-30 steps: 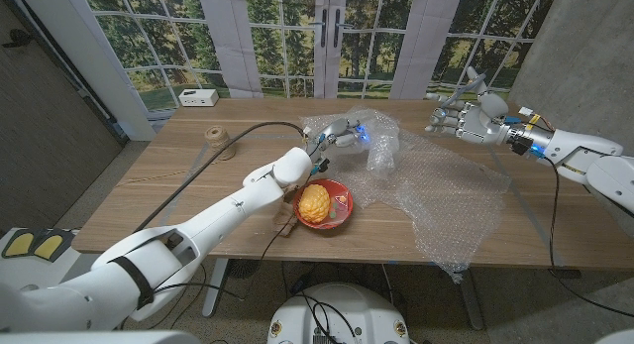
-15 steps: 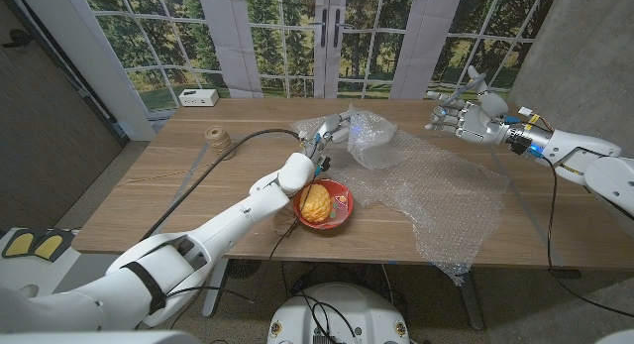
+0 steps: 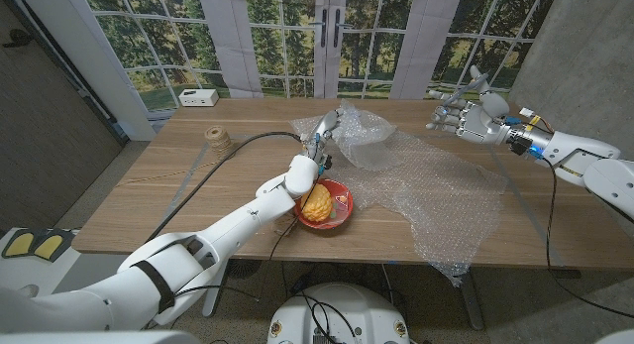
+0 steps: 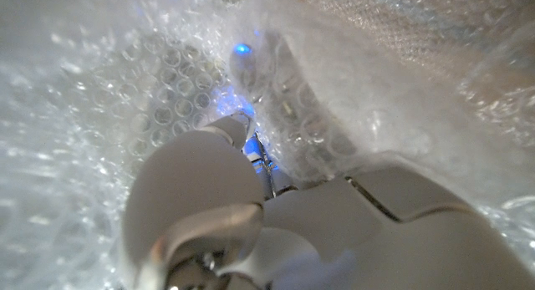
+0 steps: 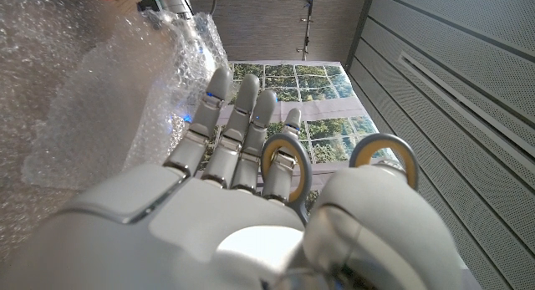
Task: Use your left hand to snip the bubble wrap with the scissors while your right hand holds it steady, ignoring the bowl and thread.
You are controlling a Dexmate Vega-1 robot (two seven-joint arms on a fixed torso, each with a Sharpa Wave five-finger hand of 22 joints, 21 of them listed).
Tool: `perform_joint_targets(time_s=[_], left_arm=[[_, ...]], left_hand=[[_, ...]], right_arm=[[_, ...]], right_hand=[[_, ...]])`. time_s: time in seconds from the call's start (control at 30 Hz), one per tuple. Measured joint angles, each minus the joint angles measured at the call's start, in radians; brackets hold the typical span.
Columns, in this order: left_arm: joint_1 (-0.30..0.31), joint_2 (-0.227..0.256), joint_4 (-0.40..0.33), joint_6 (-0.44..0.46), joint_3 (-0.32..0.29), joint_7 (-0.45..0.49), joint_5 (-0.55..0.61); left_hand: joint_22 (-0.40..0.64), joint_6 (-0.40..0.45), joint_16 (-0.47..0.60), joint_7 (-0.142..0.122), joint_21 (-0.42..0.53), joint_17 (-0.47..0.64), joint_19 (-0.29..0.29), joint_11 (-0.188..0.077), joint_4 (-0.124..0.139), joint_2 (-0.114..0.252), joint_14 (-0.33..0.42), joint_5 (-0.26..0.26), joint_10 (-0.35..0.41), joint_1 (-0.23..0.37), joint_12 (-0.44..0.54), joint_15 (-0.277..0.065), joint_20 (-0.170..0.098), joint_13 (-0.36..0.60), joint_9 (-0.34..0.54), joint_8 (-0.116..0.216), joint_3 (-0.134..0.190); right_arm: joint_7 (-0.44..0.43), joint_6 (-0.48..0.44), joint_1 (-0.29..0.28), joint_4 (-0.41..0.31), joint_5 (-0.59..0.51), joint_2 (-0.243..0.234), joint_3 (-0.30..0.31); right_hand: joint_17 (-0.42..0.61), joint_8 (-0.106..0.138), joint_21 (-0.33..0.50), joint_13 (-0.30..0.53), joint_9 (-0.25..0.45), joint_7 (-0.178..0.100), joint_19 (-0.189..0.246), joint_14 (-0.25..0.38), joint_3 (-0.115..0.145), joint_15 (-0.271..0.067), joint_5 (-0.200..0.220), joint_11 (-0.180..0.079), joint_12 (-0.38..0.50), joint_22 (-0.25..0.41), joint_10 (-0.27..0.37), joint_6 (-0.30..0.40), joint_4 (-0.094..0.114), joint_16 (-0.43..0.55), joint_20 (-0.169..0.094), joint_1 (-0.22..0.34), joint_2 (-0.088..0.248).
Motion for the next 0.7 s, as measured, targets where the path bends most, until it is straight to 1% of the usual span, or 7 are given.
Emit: perform_joint_targets(time_s=[0.03,0.1,0.17,0.33,0.4,0.53,0.7], left_arm=[[-0.001,-0.003,0.004,-0.001,0.001,0.000,0.006],[-0.005,-0.010,0.013,-0.004,0.004,0.044,0.018],[-0.007,-0.015,0.020,-0.005,0.006,0.059,0.025],[-0.014,-0.029,0.036,-0.008,0.010,0.100,0.037],[-0.016,-0.034,0.041,-0.009,0.011,0.108,0.037],[-0.019,-0.045,0.047,-0.009,0.011,0.115,0.028],[-0.023,-0.057,0.053,-0.009,0.006,0.116,0.007]], left_hand=[[0.008,0.000,0.000,0.000,0.005,0.003,0.000,0.000,-0.001,0.000,-0.002,0.000,0.000,0.000,0.000,0.002,0.000,0.000,-0.001,0.000,0.001],[0.023,0.000,0.000,0.000,0.015,0.004,0.000,0.000,-0.004,-0.002,-0.002,0.000,0.000,0.007,0.000,0.002,0.000,0.000,-0.002,-0.004,0.004],[0.038,0.008,0.000,0.000,0.022,0.005,0.000,-0.001,-0.004,0.001,-0.007,0.000,0.010,0.009,0.000,-0.003,0.000,-0.004,-0.006,-0.007,0.004],[0.065,0.009,0.006,0.001,0.028,0.005,-0.010,-0.005,-0.008,0.001,-0.013,0.000,0.024,0.009,-0.004,0.002,0.002,-0.022,-0.006,-0.011,0.008],[0.072,0.009,0.006,0.001,0.035,0.005,-0.010,-0.006,-0.008,0.001,-0.013,0.000,0.024,0.009,-0.007,0.002,0.002,-0.025,-0.005,-0.011,0.008],[0.088,0.009,0.006,0.001,0.036,0.005,-0.015,-0.014,-0.008,0.001,-0.013,0.000,0.032,0.009,-0.008,0.002,0.007,-0.028,0.000,-0.011,0.008],[0.103,0.009,0.011,0.002,0.045,0.005,-0.019,-0.014,-0.010,0.001,-0.018,0.000,0.033,0.009,-0.008,-0.003,0.011,-0.025,0.006,-0.011,0.010]], right_arm=[[0.001,0.002,0.001,0.002,0.000,0.001,0.000],[0.005,0.004,0.003,0.005,0.000,0.003,0.000],[0.007,0.005,0.003,0.007,0.000,0.003,0.000],[0.012,0.008,0.005,0.012,-0.001,0.005,0.000],[0.013,0.009,0.006,0.014,-0.001,0.005,-0.001],[0.017,0.009,0.009,0.018,-0.003,0.005,-0.003],[0.022,0.011,0.014,0.022,-0.006,0.006,-0.008]], right_hand=[[0.000,0.000,0.000,0.000,0.000,0.000,0.000,0.000,0.000,0.000,0.000,0.000,0.000,0.000,0.000,0.000,0.000,0.000,0.000,0.000,0.000],[0.000,0.000,0.000,0.000,0.000,0.000,0.000,0.000,0.000,0.000,0.000,0.000,0.000,0.000,0.000,0.000,0.000,0.000,0.000,0.000,0.000],[0.000,0.000,0.000,0.000,0.000,0.000,0.000,0.000,0.000,0.000,0.000,0.000,0.000,0.000,0.000,0.000,0.000,0.000,0.000,0.000,0.000],[0.000,0.000,-0.004,0.003,0.000,0.000,0.000,0.000,0.000,0.000,0.000,0.000,0.004,0.000,0.000,0.000,0.000,0.000,0.000,0.000,0.000],[0.000,0.000,-0.004,0.002,0.000,0.000,0.000,0.000,0.000,0.000,0.000,0.000,0.004,0.000,0.000,0.000,0.000,0.000,0.000,0.000,0.000],[0.000,0.000,-0.004,0.000,0.000,0.000,0.000,0.000,0.000,0.000,0.000,0.000,0.004,0.000,0.000,0.000,0.000,0.000,0.000,0.000,0.000],[0.000,0.000,-0.004,0.000,0.000,0.000,0.000,0.000,0.000,0.000,0.000,0.000,0.004,0.000,0.000,0.000,0.000,0.000,0.000,0.004,0.004]])
